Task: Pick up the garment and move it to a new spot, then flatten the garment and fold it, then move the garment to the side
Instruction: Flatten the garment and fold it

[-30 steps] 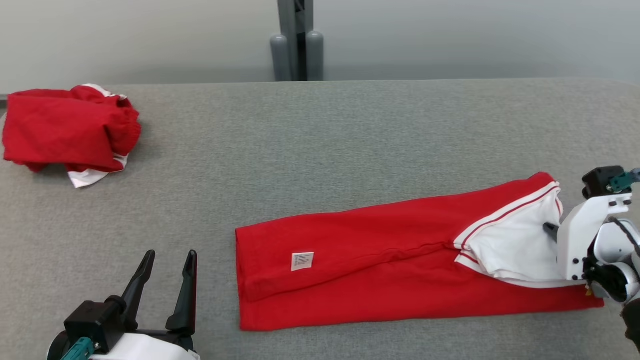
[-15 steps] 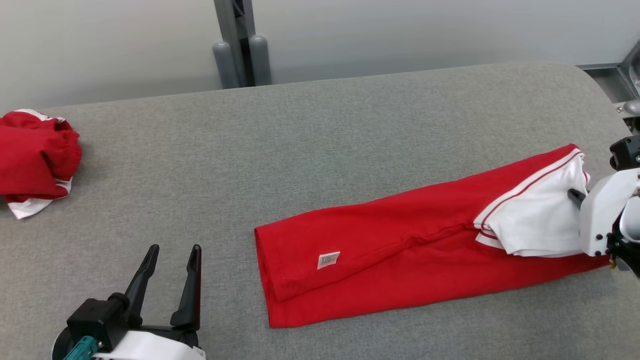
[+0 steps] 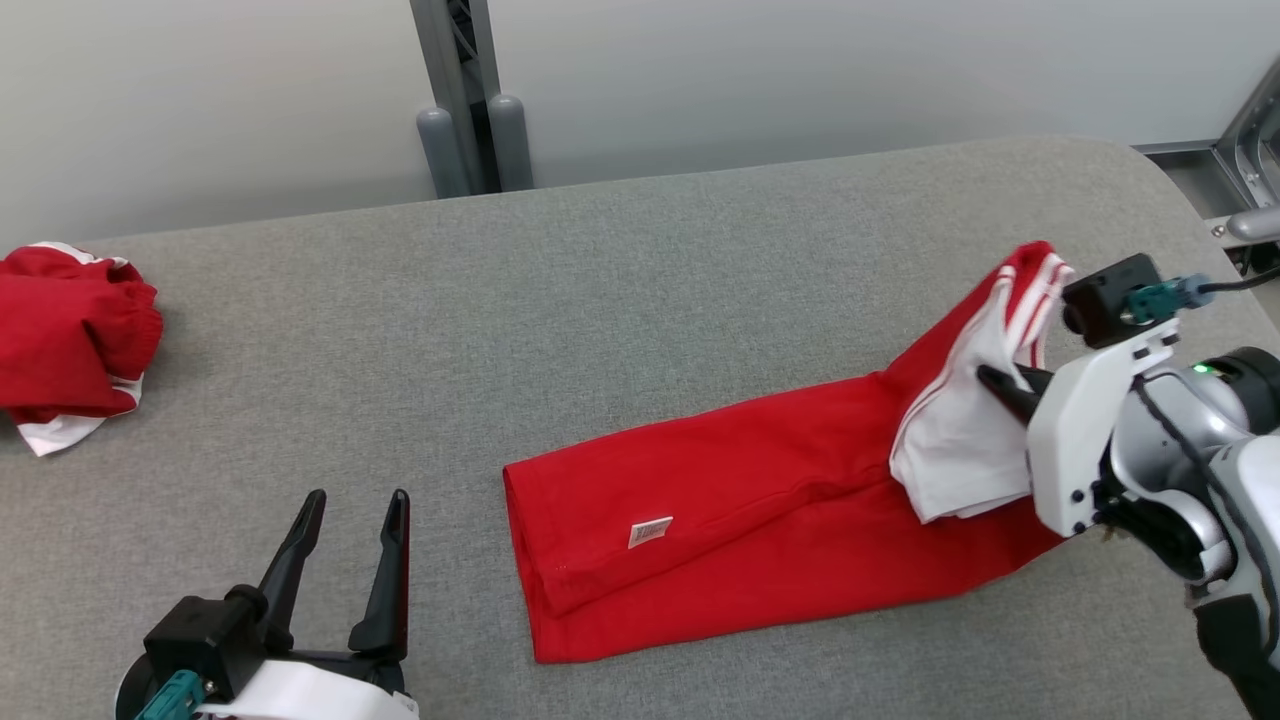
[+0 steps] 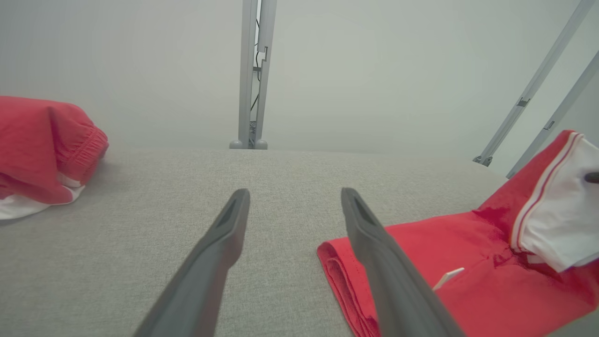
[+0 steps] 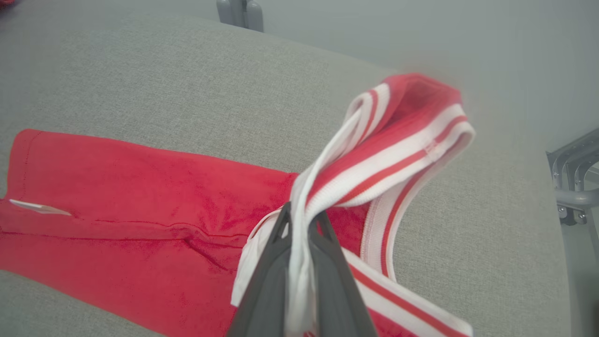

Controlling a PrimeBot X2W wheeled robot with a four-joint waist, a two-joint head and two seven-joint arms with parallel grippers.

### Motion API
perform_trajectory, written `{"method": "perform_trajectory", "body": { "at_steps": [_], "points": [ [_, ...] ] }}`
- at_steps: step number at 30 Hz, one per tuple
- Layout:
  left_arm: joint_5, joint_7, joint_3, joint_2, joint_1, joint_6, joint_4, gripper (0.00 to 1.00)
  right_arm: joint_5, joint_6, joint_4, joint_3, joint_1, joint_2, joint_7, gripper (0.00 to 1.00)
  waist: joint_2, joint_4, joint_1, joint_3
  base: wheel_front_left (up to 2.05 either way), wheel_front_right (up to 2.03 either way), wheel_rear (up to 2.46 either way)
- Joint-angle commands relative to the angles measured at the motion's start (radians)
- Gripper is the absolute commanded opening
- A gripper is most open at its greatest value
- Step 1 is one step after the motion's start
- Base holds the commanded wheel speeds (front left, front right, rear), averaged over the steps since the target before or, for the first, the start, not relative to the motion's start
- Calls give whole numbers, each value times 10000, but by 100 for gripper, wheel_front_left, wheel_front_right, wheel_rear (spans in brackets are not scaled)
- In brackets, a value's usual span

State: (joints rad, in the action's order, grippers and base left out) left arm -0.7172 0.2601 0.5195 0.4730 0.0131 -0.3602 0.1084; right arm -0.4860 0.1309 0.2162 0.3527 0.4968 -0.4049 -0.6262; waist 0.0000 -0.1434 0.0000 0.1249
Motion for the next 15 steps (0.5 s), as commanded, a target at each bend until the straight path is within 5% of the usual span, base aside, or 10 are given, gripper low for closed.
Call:
{"method": "perform_trajectory", "body": {
  "at_steps": [1, 8, 15],
  "points": [
    [24, 47, -25, 1, 39, 54, -35, 100, -49, -2, -152, 63, -93, 6, -54, 0, 0, 47, 0, -52, 0, 0, 0],
    [51, 59, -32, -153, -95, 154, -96, 100, -138, -2, -1363, 948, -322, 415, -642, 0, 0, 260, 0, -279, 0, 0, 0],
    [140, 54, 0, -288, -128, 250, -170, 100, -192, -2, -963, 1952, -91, 1602, -605, 0, 0, 501, 0, -439, 0, 0, 0]
  ]
}}
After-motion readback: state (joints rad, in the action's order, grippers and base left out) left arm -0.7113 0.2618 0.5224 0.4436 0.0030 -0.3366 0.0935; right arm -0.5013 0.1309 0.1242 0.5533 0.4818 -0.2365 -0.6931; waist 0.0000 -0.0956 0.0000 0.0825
